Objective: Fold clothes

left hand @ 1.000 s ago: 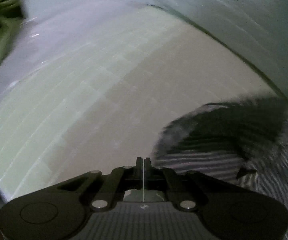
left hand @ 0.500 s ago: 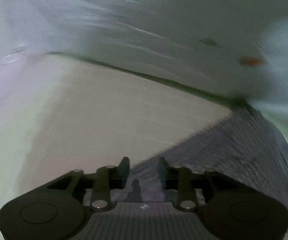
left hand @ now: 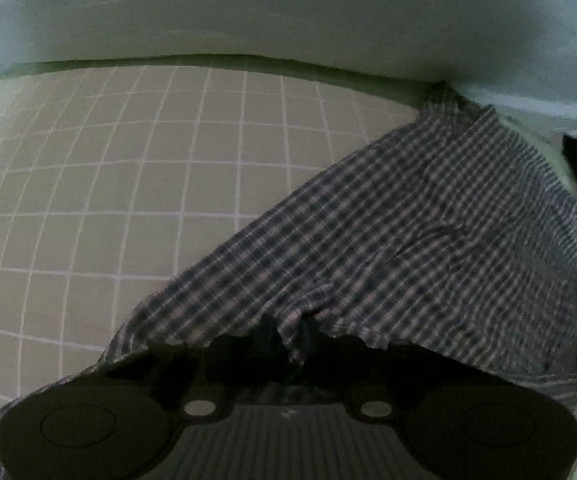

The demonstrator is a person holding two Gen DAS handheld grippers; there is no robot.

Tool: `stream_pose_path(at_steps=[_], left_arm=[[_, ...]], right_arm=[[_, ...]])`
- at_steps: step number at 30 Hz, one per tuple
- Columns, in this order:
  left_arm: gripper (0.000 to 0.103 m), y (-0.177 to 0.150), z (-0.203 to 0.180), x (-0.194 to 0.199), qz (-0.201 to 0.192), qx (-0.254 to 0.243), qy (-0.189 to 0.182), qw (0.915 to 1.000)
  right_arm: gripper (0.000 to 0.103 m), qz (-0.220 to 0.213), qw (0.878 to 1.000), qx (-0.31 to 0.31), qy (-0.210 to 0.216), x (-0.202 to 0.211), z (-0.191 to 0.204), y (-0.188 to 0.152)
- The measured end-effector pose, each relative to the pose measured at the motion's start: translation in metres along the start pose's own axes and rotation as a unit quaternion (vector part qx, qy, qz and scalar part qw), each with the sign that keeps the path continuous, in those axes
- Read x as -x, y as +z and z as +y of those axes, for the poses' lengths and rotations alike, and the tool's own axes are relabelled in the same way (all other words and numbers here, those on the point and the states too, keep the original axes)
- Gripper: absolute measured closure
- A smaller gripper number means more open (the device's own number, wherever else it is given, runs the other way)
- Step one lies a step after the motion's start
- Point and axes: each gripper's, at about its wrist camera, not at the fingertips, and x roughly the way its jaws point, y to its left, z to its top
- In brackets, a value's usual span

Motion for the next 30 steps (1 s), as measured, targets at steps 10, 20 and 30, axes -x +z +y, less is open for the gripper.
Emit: stream_pose_path(at_steps=[10, 20, 30], left_arm=[[0.096, 0.048, 0.106, 0.088, -0.170, 0.093, 0.147, 0.9699], [0.055, 0.047, 0.195, 0.119, -0.205, 0.253, 0.205, 0.9229], [0.030, -0.005, 0.078, 0.025, -0.026, 0.078, 0.069, 0.9943]], right_arm=[[0.009, -0.004, 1.000, 0.004, 0.004, -0.001, -0.007, -0.001], [0.010, 0.010, 1.000, -0.004, -0.006, -0.001, -0.003, 0.003], [0.010, 0.019, 1.000, -0.021, 0.009, 0.004, 0.002, 0.001]])
